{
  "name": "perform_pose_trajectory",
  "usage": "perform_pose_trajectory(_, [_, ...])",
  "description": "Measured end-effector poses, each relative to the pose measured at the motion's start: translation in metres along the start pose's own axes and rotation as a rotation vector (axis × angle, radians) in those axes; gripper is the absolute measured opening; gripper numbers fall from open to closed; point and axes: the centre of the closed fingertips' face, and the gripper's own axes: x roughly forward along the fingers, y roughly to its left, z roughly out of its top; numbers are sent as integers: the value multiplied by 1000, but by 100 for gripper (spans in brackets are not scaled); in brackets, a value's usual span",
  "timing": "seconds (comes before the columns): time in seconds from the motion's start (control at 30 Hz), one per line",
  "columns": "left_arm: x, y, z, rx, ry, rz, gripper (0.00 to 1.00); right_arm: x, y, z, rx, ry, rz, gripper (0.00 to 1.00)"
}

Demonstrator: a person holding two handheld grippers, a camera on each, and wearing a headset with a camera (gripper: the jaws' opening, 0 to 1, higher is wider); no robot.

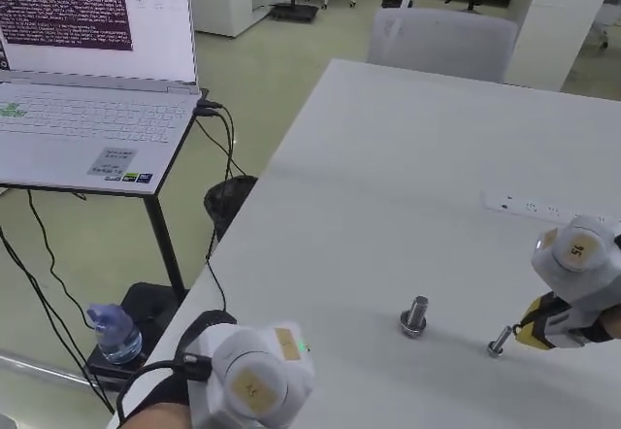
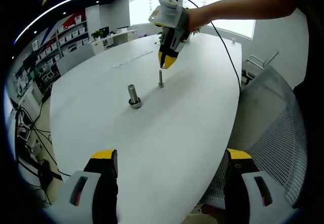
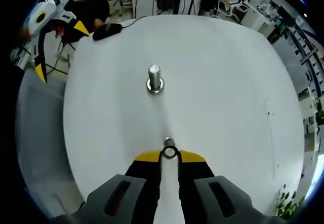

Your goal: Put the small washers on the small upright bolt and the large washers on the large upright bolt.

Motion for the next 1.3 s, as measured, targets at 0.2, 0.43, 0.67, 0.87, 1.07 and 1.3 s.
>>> perform_pose_trajectory(0.2, [-1, 1, -2, -9, 1, 5, 89, 4, 3, 6, -6, 1, 2, 12])
perform_pose_trajectory(0.43, [-2, 1, -6, -15, 1, -1, 92, 8, 6, 7, -5, 14, 15, 12])
perform_pose_trajectory(0.67, [-1, 0, -7, -19, 5, -7, 90, 14, 6, 4, -7, 34, 19, 12])
perform_pose_trajectory(0.87, [-1, 2, -7, -24, 2, -3, 89, 21, 5, 1, -5, 46, 26, 12])
perform_pose_trajectory(1.07, [0, 3, -7, -26, 6, -3, 88, 30, 4, -1, -9, 56, 33, 12])
perform_pose_trajectory(1.3, [0, 2, -10, -31, 16, -7, 87, 39, 5, -3, -17, 67, 45, 12])
